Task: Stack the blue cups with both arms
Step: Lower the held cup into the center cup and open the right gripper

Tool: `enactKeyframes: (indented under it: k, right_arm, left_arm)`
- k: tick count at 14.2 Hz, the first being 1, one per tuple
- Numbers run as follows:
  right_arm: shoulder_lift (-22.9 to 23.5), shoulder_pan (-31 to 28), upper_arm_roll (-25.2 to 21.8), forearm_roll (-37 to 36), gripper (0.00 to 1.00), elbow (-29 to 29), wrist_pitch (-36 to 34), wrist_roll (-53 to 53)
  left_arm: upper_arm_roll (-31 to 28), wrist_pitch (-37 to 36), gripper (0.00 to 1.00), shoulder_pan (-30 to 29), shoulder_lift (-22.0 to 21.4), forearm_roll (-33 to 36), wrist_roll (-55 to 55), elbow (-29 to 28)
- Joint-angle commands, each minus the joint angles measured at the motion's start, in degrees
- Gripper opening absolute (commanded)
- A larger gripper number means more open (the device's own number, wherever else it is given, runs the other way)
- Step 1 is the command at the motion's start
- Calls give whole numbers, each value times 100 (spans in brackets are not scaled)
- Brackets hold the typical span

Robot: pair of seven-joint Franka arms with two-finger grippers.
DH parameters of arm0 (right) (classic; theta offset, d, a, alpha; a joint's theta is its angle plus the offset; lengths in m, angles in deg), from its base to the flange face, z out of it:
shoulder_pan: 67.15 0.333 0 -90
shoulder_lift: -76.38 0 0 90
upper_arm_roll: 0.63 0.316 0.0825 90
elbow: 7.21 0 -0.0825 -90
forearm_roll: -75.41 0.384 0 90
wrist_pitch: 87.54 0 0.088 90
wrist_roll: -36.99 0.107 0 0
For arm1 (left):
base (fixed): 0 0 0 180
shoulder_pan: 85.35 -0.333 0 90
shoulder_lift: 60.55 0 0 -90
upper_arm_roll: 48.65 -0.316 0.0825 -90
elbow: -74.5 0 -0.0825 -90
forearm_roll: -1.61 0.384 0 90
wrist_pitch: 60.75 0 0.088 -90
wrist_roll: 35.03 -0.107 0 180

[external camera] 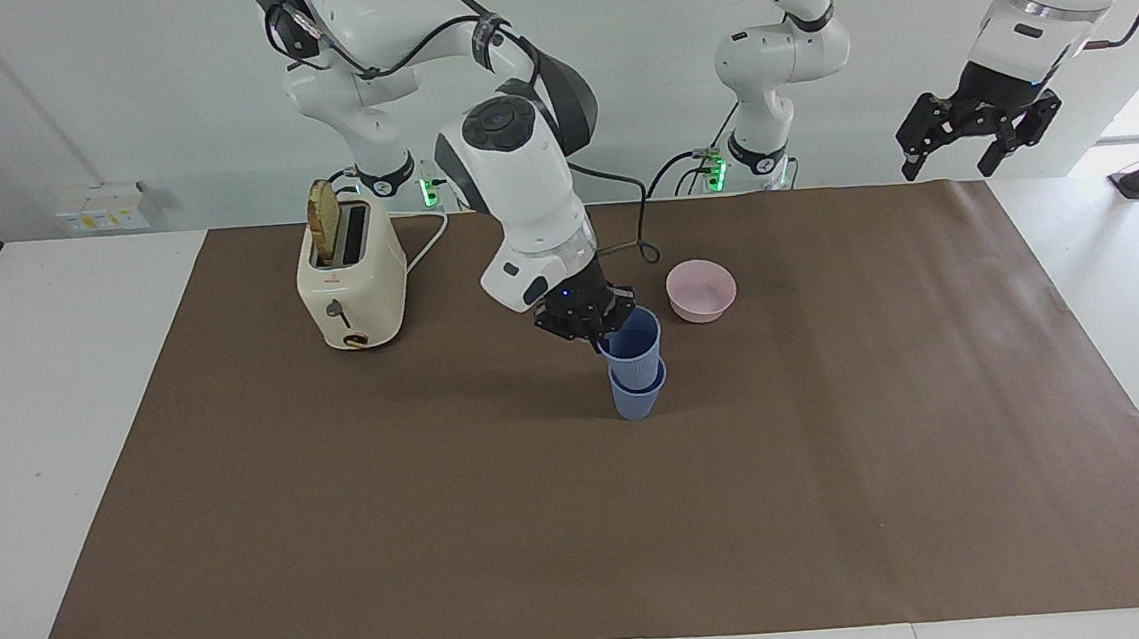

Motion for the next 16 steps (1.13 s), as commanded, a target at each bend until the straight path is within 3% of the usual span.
enactKeyframes:
  k: [1, 16]
  right_arm:
    - [18, 49, 47, 73, 0, -90, 76, -37]
    - [27, -91, 39, 38, 0, -363, 94, -459]
  left_arm:
    - [34, 64, 100, -66, -83, -62, 44, -111]
    - [25, 64, 100, -66, -83, -62, 44, -111]
